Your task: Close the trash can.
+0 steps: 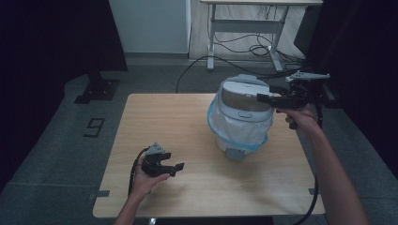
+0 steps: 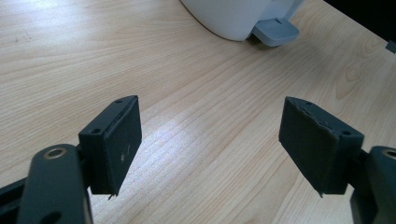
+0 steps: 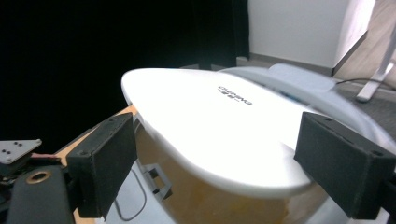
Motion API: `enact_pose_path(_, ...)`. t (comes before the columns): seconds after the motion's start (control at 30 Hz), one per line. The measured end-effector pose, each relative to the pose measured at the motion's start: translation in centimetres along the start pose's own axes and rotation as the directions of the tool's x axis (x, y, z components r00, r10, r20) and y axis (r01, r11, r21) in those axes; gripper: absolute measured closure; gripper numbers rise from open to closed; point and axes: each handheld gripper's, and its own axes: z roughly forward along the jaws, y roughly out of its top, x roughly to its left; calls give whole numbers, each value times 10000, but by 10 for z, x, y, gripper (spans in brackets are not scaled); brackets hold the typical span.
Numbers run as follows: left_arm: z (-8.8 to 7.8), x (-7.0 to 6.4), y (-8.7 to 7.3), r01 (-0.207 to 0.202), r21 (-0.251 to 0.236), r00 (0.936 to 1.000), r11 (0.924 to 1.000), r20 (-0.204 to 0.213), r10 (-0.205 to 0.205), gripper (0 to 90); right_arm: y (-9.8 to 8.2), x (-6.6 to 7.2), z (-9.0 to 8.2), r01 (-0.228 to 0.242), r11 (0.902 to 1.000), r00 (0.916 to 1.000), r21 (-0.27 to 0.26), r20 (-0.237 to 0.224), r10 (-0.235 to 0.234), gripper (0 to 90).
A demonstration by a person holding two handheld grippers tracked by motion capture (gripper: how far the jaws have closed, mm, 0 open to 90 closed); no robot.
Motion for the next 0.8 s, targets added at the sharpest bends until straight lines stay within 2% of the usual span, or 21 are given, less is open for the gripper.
enact_pose_path(0.07, 0, 0, 0, -24, 9, 10000, 10000, 4, 24, 215, -3, 0, 2, -102, 9999, 9999, 88, -76, 103, 126)
enact_pose_path(0.23, 0, -1, 0, -39, 26, 10000, 10000, 5, 39, 214, -7, 2, 10, -38, 9993, 9999, 369, 118, 34, 127)
enact_pose_path(0.43, 1, -1, 0, -29, 39, 10000, 10000, -1, 29, 215, -7, 5, 16, 1, 9993, 9995, 364, 316, -13, 127)
enact_pose_path(0.63, 1, -1, 0, -45, 70, 10000, 10000, 1, 45, 215, -9, 13, 25, 376, 9968, 9963, 705, 749, -429, 128)
enact_pose_path(0.7, 2, -1, 0, -38, 95, 10000, 9999, 11, 38, 215, -11, 17, 30, 602, 9936, 9931, 960, 948, -693, 128)
enact_pose_path(0.8, 2, -1, -1, -36, 120, 10000, 9999, 11, 36, 215, -14, 20, 32, 724, 9926, 9904, 979, 1107, -832, 128)
